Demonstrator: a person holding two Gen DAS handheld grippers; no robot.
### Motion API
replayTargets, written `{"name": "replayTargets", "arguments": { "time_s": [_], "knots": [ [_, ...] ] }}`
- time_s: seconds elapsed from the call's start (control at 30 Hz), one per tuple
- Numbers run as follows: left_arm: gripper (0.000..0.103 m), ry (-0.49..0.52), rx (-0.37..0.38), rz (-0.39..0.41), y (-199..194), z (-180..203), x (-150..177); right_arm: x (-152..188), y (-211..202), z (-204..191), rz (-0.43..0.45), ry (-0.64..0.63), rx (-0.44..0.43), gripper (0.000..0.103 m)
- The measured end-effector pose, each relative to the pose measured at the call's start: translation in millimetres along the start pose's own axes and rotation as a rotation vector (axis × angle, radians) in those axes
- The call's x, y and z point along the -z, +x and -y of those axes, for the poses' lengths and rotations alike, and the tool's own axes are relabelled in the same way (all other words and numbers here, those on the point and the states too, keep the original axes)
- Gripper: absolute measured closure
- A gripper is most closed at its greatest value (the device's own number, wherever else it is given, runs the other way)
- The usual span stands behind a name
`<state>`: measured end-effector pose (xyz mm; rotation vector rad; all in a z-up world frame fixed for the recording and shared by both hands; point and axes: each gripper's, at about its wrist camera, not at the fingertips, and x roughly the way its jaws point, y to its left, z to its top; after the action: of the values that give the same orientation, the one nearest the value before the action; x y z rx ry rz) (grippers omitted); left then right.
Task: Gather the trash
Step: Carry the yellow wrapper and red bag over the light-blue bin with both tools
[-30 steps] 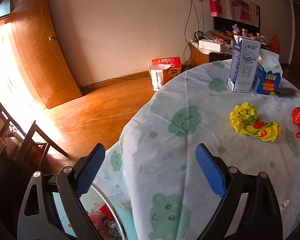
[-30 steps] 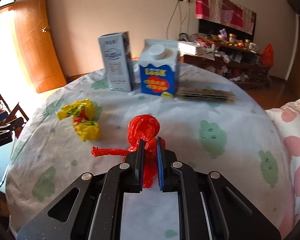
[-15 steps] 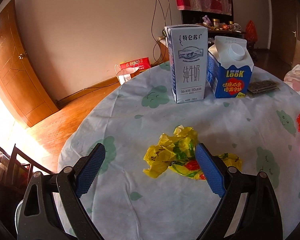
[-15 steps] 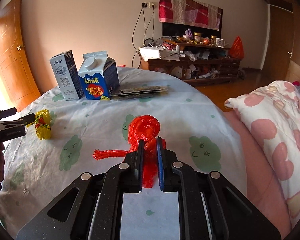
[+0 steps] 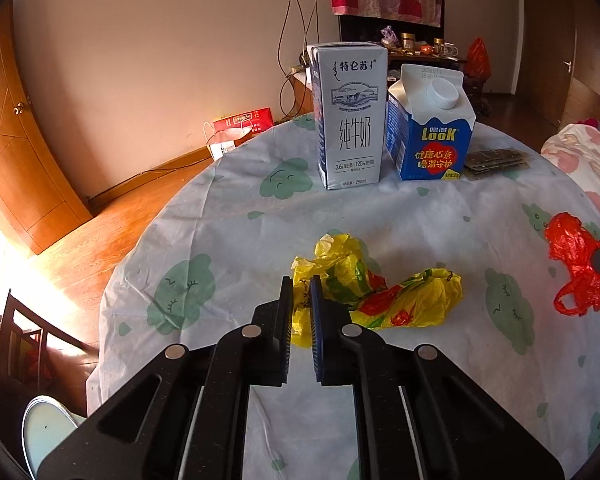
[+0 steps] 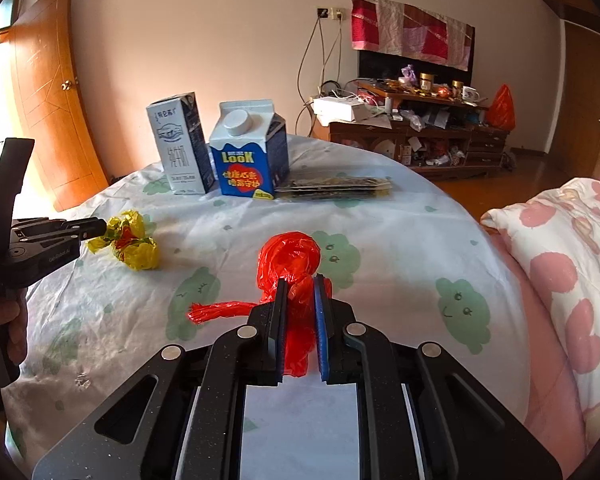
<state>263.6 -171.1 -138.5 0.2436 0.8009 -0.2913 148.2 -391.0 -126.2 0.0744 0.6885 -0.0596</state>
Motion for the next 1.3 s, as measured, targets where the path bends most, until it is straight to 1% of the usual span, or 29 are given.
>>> {"name": "replayTargets", "arguments": {
  "time_s": [0.23,0.43,0.63,0.9,1.3],
  "knots": [
    [0.095,-0.077,-0.009,0.06,-45.7,-37.7,18.1,-1.1,-1.9,-37.8,0.014,-0.039,-0.044,0.09],
    [0.095,-0.114,-0.111,0.11,-81.4,-65.9,38.7,-2.6,-3.0,-75.3,0.04,-0.085,-0.108,0.09],
    [0.095,-0.152,-0.153,0.114,-101.4,-91.2,61.3,-4.9,0.8,-114.7,0.058,-0.124,-0.173,0.09],
    [0.095,-0.178,-0.203,0.119,-121.0,-113.4,84.3,-7.3,1.6,-161.0,0.073,-0.181,-0.246,0.09],
    [0.095,-0.231,-0.273,0.11,-143.2,-147.2,115.5,-6.9,3.1,-211.5,0.096,-0.251,-0.332,0.09]
  ]
}}
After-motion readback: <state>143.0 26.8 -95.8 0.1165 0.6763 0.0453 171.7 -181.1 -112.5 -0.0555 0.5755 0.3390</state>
